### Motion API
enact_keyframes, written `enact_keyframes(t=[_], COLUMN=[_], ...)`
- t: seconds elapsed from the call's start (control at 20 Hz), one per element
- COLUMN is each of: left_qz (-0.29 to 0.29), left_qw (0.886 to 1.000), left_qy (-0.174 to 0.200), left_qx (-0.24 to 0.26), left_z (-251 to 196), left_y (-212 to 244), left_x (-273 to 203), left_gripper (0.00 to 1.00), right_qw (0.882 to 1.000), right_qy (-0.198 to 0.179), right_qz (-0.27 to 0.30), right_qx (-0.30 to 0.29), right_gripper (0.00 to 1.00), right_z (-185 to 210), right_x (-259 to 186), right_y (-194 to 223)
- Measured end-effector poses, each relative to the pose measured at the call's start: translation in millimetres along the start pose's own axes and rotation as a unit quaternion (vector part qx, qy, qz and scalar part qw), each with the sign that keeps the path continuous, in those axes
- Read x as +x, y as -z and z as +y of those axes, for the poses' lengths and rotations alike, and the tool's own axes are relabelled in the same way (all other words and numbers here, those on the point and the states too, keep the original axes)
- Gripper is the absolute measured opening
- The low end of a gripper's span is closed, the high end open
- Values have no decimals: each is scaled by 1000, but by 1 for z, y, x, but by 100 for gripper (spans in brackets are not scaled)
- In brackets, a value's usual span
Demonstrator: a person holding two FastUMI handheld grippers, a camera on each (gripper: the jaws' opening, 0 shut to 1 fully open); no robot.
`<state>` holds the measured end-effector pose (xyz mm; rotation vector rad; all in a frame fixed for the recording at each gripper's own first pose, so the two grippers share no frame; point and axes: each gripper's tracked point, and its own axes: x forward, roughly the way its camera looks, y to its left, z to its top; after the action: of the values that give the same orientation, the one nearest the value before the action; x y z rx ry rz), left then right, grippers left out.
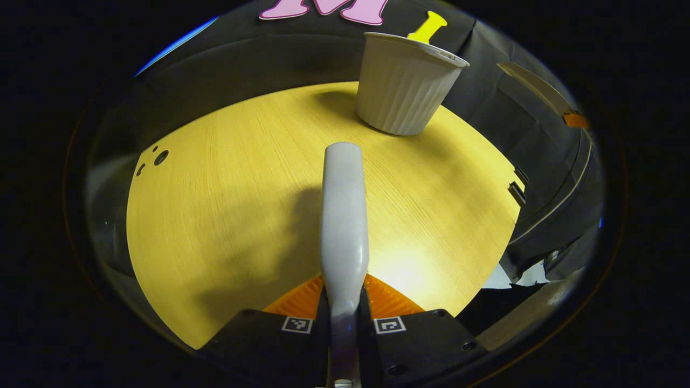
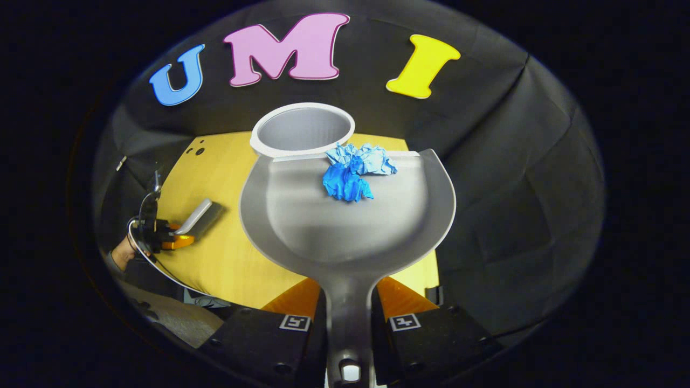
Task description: Pick up the small broom and dustpan from the desktop, sweep the trash into the dustpan with the broom, and then empty the trash into the garbage bin.
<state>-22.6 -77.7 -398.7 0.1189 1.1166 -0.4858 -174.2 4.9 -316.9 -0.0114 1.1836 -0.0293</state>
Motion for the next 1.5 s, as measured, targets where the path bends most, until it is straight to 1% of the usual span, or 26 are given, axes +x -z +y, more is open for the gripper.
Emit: enact_keyframes(t=[0.1,0.15,0.2,0.35,0.5,0.55,0.6,0.65,0.7,0.8,0.95,1.15,1.2,1.4,1.5], left_qz=[5,6,6,2,2,1,1,0,0,4,9,14,14,22,23], left_qw=[1000,1000,1000,1000,1000,1000,1000,999,999,999,999,999,999,999,999], left_qy=[-10,-9,-8,-9,-8,-7,-7,-7,-7,-8,-8,-10,-9,-8,-6], left_qx=[2,0,-4,-11,-20,-25,-29,-34,-38,-47,-49,-44,-43,-42,-45], left_z=[8,10,12,19,24,25,26,28,29,31,34,35,36,36,35], left_y=[7,11,13,17,18,18,18,19,18,20,21,18,17,19,20], left_x=[-2,-2,-3,-5,-2,-1,0,1,2,4,7,11,12,13,14], left_gripper=[27,27,27,27,27,29,24,27,27,27,27,27,27,27,27], right_qw=[1000,1000,1000,998,996,995,993,992,990,984,967,943,941,938,940], right_qy=[7,8,14,33,37,42,45,46,48,59,78,82,82,82,88], right_qz=[-5,-6,-5,9,34,46,55,63,70,87,118,155,157,157,145], right_qx=[-5,-10,-17,-47,-72,-82,-93,-103,-113,-146,-213,-281,-289,-297,-295], right_gripper=[38,38,39,38,38,39,39,38,38,38,38,38,38,38,38], right_z=[1,1,-4,-6,-9,-13,-15,-17,-21,-30,-48,-59,-59,-54,-52], right_x=[3,3,-5,-7,-9,-9,-11,-12,-12,-15,-25,-29,-28,-22,-22], right_y=[3,2,-1,1,-4,-5,-6,-7,-8,-8,-17,-22,-25,-28,-34])
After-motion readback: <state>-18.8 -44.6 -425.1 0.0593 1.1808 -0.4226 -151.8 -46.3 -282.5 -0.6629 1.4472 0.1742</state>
